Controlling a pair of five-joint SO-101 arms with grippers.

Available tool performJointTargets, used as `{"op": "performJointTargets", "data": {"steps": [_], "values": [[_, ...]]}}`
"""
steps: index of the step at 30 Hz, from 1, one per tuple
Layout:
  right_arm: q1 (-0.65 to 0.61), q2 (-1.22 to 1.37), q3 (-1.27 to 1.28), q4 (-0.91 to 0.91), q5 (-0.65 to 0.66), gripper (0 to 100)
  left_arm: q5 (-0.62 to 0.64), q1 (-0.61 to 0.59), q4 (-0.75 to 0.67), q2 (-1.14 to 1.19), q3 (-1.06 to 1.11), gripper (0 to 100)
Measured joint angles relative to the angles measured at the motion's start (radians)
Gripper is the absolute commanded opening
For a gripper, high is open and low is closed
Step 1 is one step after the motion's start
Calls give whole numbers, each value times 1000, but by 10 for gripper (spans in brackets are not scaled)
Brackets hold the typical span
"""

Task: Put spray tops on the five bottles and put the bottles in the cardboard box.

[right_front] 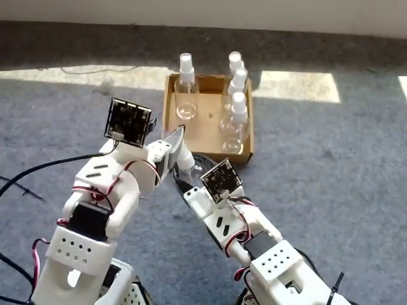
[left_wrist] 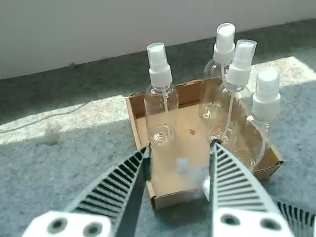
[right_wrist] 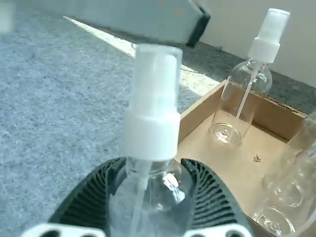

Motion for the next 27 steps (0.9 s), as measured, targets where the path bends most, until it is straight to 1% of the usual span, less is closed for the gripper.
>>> {"op": "performJointTargets", "data": {"steps": [4, 8, 12, 15, 19, 24, 27], "values": [[0, 0, 0, 2, 0, 4, 3, 54, 58, -31, 0, 182], [0, 0, 0, 2, 0, 4, -32, 91, 94, -63, -2, 181], [5, 2, 2, 2, 2, 4, -41, 94, 126, -64, -2, 181], [38, 2, 2, 2, -2, 4, -41, 94, 149, -66, -2, 181], [86, 2, 2, 2, -64, 4, -41, 94, 158, -66, -2, 181], [94, -3, 0, 0, -89, 4, -48, 92, 166, -55, 0, 184], [95, -3, 0, 0, -89, 4, -48, 97, 167, -58, -61, 185]]}}
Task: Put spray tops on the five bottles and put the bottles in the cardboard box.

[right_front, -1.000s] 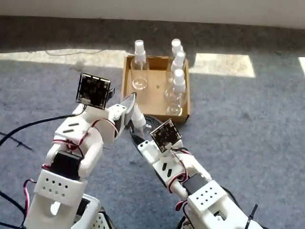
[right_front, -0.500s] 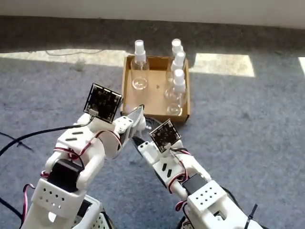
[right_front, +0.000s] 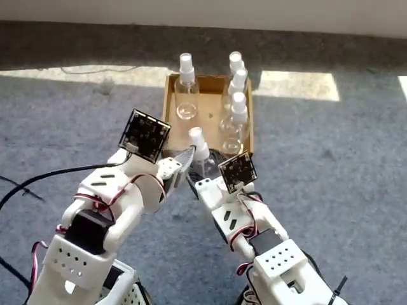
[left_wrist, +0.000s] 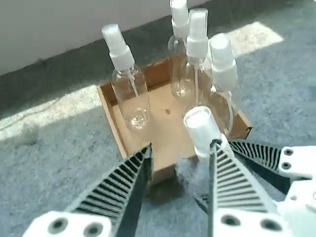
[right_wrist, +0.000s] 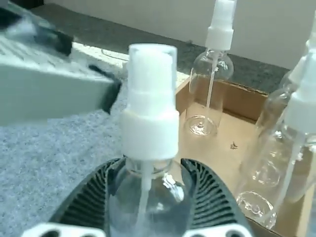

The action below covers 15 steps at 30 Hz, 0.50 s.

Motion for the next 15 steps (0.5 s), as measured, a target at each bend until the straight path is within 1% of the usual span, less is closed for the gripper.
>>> {"op": "performJointTargets", "data": {"steps": [4, 10, 11, 15], "values": [[0, 0, 0, 0, 0, 4, 0, -48, 20, 0, -126, 185], [-20, 0, 0, 0, 2, 4, -5, -166, 198, -9, -262, 185], [-20, 0, 0, 0, 2, 4, -18, -181, 230, -14, -265, 185], [-2, 2, -58, 21, 12, 4, -149, -232, 308, -12, -232, 185]]}}
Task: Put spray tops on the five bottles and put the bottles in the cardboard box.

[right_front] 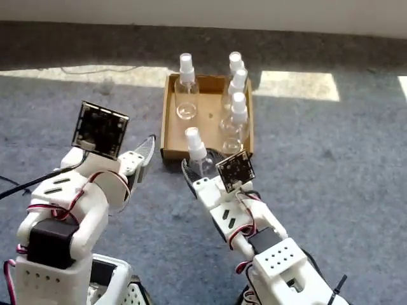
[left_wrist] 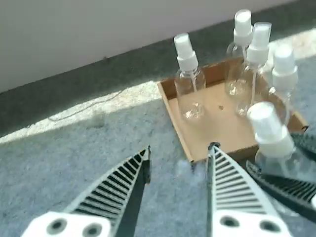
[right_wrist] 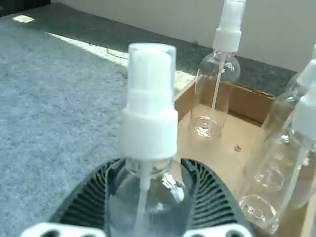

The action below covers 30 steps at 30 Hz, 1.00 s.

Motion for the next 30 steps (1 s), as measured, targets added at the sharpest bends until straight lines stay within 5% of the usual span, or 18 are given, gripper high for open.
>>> {"op": "performJointTargets", "data": {"steps": [8, 12, 19, 30], "values": [[20, 46, -502, 282, 15, 4, 31, -51, -71, -46, 288, 194], [6, 207, -672, 308, 21, 4, 75, -58, -184, -144, 433, 284], [-97, 448, -740, 313, 21, 4, 180, -58, -209, -396, 539, 338], [-175, 381, -741, 405, 21, 4, 186, 34, -287, -529, 675, 337]]}}
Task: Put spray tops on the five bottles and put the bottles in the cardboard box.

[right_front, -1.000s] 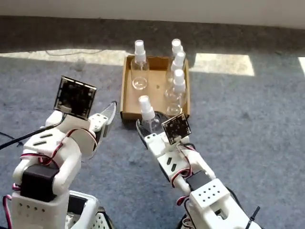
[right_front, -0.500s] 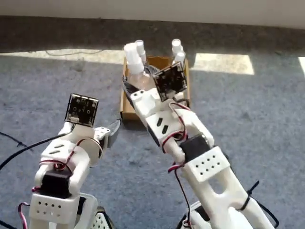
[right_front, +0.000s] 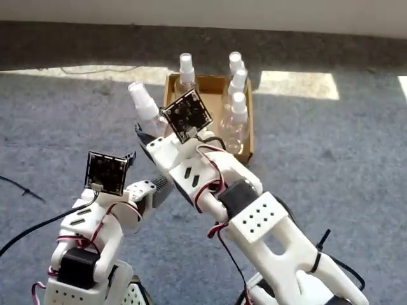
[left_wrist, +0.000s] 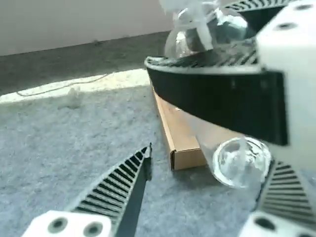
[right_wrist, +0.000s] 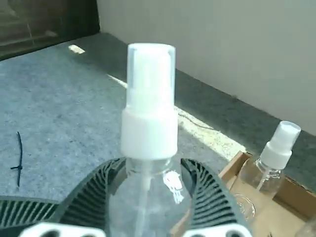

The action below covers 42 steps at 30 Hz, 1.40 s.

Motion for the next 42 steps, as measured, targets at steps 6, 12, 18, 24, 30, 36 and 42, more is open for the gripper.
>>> {"op": "performJointTargets", "data": {"steps": [6, 12, 18, 24, 30, 36, 42], "values": [[2, -107, -11, 187, 3, 4, 0, 5, -91, 92, 17, 337], [0, -196, -11, 236, 3, 4, 0, -38, -123, 144, 17, 337], [3, -193, -18, 236, 0, 4, 0, -44, -123, 146, 18, 337], [95, -98, -18, 198, 0, 4, 0, -44, -123, 144, 18, 337], [107, -74, -18, 195, 0, 4, 0, -52, -123, 138, 18, 337], [31, -64, -46, 327, 0, 4, 0, -253, 23, -32, -75, 337], [-3, -66, -66, 388, 0, 4, -11, -568, 43, -94, -107, 337]]}}
